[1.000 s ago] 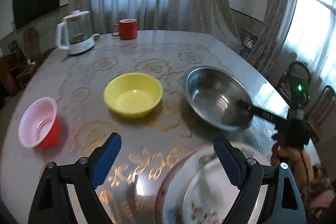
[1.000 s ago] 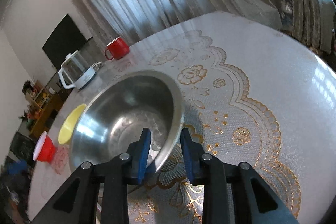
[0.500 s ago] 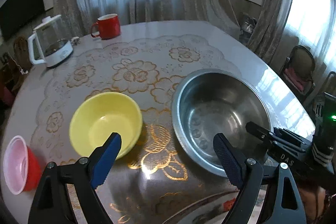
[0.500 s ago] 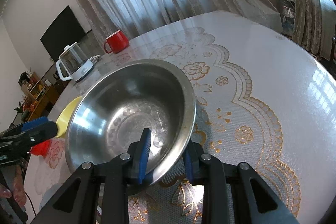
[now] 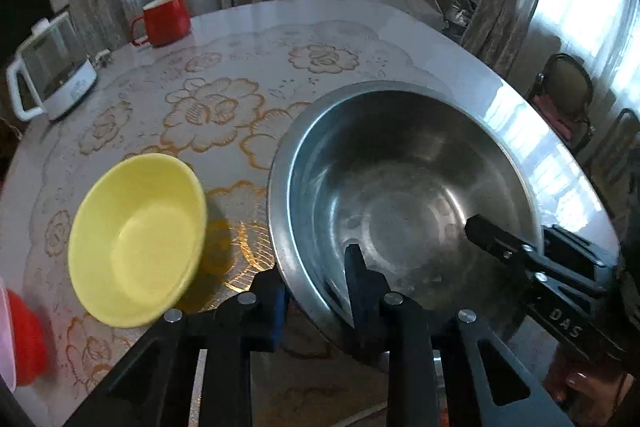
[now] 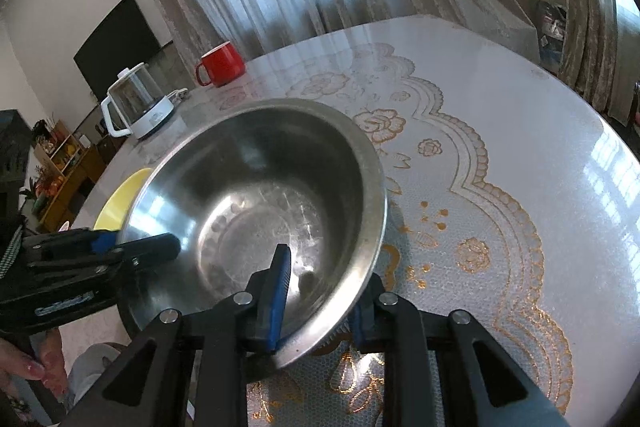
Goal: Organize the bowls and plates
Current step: 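Lift the steel bowl with the right gripper and carry it toward the plate stack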
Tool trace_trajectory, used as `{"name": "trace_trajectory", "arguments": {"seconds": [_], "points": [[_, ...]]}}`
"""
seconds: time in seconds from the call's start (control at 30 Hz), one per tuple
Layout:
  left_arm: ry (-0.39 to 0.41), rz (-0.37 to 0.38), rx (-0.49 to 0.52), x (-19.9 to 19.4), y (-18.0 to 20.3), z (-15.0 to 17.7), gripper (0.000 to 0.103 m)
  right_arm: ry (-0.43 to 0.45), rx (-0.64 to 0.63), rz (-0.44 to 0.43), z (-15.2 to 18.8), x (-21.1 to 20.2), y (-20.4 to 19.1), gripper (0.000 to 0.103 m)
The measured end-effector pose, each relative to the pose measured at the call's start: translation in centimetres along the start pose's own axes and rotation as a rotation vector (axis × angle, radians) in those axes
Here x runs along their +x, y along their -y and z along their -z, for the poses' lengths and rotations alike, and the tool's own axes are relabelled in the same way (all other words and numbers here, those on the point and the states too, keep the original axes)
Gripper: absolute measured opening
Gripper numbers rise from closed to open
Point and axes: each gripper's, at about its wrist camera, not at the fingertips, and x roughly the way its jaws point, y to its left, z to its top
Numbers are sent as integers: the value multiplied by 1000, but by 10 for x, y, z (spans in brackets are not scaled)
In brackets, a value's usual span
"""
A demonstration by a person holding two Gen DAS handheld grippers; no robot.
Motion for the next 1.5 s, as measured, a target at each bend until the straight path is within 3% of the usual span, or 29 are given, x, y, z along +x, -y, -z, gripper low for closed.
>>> {"name": "trace_trajectory", "arguments": {"seconds": [0.13, 0.37, 0.73, 1.03, 1.27, 1.5], "points": [[14, -28, 53, -5, 5, 5, 27, 13, -1, 21, 1, -3, -1, 18], [71, -24, 50, -24, 6, 12, 27, 53, -6, 27, 1, -11, -1, 11], [155, 11, -20, -63, -2, 31, 26, 247, -136, 64, 11, -48, -25, 11], [188, 46, -56, -90, -4, 56, 25, 246, -173, 23, 19, -59, -36, 11], [256, 93, -92, -118, -3, 71, 25, 281, -230, 47, 25, -101, -51, 11], [347, 71, -108, -158, -14, 99, 25, 291, -234, 26, 36, -136, -78, 11]]}}
